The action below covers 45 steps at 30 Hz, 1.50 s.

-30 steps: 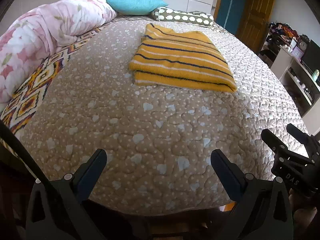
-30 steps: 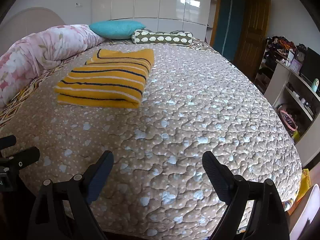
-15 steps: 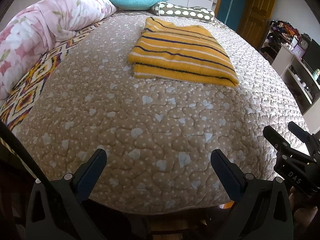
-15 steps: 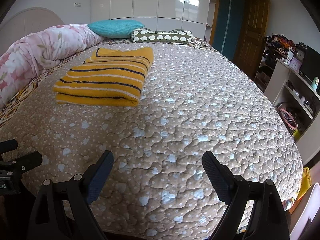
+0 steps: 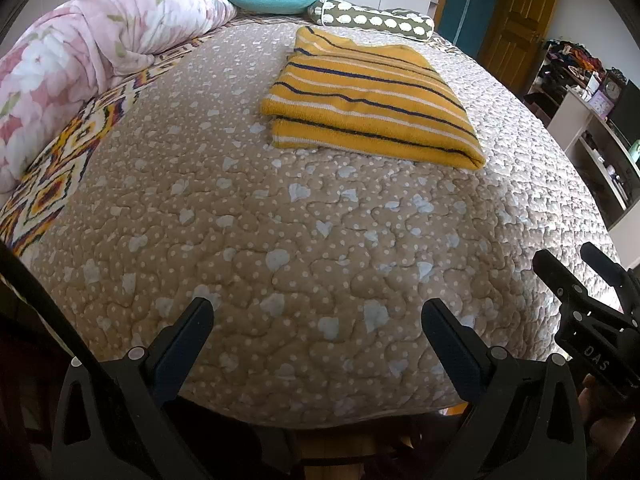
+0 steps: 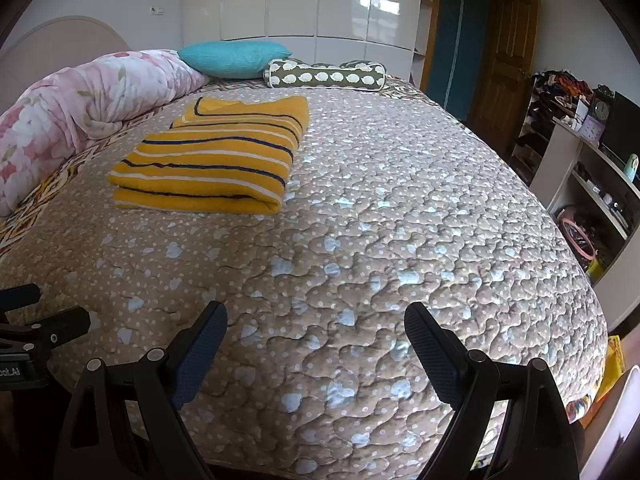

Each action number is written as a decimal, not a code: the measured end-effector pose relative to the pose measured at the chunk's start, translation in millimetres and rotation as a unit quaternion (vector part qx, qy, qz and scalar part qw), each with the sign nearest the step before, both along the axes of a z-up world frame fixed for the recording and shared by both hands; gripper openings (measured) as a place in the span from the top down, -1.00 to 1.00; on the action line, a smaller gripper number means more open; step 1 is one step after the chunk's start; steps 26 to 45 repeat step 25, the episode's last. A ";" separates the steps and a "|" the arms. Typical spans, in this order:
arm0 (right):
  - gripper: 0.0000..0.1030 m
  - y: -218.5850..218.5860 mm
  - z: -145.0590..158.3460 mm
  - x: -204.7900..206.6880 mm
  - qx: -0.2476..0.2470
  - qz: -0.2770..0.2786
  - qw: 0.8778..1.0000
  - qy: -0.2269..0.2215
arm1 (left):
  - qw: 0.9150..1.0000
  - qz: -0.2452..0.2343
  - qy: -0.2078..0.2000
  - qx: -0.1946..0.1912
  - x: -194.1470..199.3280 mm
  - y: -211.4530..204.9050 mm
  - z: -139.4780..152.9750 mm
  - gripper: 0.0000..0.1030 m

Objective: Fold small clothes

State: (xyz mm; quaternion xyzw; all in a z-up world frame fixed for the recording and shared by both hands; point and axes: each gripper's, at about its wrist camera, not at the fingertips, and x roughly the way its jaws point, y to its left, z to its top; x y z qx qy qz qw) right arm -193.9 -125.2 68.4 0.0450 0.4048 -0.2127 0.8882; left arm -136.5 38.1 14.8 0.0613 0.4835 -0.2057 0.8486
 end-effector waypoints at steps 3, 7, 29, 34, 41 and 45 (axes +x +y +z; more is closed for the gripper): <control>-0.80 1.6 -0.1 -0.1 0.000 0.001 1.000 0.000 | 1.000 0.000 0.000 0.000 0.1 0.0 -0.1 -1.00; -0.80 1.2 -0.3 0.0 0.001 0.004 1.000 -0.002 | 1.000 0.001 0.001 0.000 0.4 0.8 -1.8 -1.00; -0.80 2.8 -2.4 1.4 0.002 0.007 1.000 -0.001 | 1.000 0.001 -0.001 0.003 0.1 1.9 -2.6 -1.00; -0.80 2.8 -2.4 1.4 0.002 0.007 1.000 -0.001 | 1.000 0.001 -0.001 0.003 0.1 1.9 -2.6 -1.00; -0.80 2.8 -2.4 1.4 0.002 0.007 1.000 -0.001 | 1.000 0.001 -0.001 0.003 0.1 1.9 -2.6 -1.00; -0.80 2.8 -2.4 1.4 0.002 0.007 1.000 -0.001 | 1.000 0.001 -0.001 0.003 0.1 1.9 -2.6 -1.00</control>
